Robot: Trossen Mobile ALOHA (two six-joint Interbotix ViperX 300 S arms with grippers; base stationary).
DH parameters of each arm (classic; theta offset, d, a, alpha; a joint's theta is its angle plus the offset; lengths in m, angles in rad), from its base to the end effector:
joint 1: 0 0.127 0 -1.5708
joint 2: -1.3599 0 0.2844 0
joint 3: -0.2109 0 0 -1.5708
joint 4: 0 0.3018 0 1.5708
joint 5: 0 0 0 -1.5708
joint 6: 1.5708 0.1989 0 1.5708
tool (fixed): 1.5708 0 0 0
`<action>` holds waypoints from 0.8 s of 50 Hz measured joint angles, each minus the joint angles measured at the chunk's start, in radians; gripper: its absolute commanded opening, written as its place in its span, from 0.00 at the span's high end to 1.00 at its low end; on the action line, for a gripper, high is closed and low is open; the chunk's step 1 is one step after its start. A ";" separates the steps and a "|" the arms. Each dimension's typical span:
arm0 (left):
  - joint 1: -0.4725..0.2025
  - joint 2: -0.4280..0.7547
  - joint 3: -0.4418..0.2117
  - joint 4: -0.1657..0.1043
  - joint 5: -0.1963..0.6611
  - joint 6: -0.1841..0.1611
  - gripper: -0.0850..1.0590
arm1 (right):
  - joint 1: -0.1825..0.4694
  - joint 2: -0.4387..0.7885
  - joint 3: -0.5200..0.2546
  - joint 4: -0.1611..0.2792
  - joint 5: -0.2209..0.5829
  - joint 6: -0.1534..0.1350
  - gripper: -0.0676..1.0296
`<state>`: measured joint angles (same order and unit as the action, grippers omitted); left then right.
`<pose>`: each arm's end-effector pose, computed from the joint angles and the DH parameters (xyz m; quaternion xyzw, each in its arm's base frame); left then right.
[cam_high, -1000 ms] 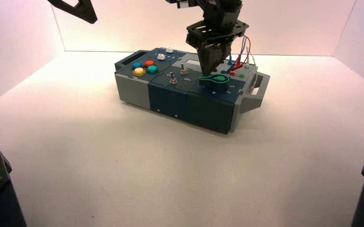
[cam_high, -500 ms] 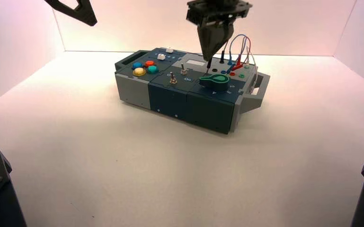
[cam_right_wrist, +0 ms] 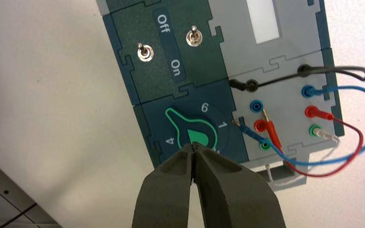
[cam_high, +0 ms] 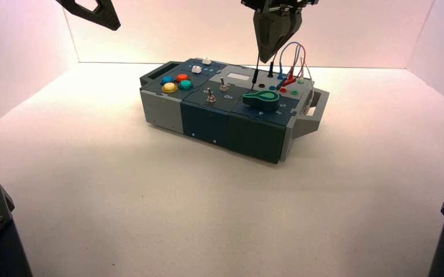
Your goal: Turn the knob to position 5.
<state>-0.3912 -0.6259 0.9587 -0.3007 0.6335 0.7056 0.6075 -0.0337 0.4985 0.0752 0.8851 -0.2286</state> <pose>0.2505 -0.1410 0.1300 0.2427 0.3834 -0.3460 0.8212 0.2920 0.2171 0.0780 -0.2353 0.5754 0.3085 0.7200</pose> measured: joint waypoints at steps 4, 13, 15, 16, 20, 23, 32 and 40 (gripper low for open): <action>0.002 0.002 0.009 0.000 -0.017 0.000 0.95 | 0.000 -0.028 0.028 -0.002 0.000 -0.021 0.96; 0.000 0.002 0.043 0.003 -0.091 0.000 0.95 | 0.000 -0.106 0.075 -0.008 -0.021 -0.031 0.96; 0.000 0.002 0.052 0.005 -0.103 0.000 0.95 | 0.000 -0.124 0.081 -0.008 -0.029 -0.031 0.96; 0.000 0.003 0.058 0.008 -0.115 0.000 0.95 | 0.002 -0.130 0.083 -0.008 -0.031 -0.031 0.96; 0.000 0.006 0.067 0.012 -0.137 0.000 0.95 | 0.000 -0.149 0.091 -0.009 -0.035 -0.029 0.96; 0.000 0.011 0.071 0.015 -0.147 0.000 0.95 | 0.000 -0.155 0.098 -0.009 -0.038 -0.031 0.96; 0.002 0.032 0.075 0.018 -0.181 0.000 0.95 | 0.002 -0.166 0.141 -0.009 -0.069 -0.031 0.96; 0.008 0.049 0.075 0.018 -0.184 0.000 0.95 | 0.000 -0.173 0.164 -0.009 -0.095 -0.029 0.96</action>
<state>-0.3835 -0.5768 1.0339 -0.2823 0.4495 0.7056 0.6075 -0.2071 0.6627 0.0660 0.7900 -0.2577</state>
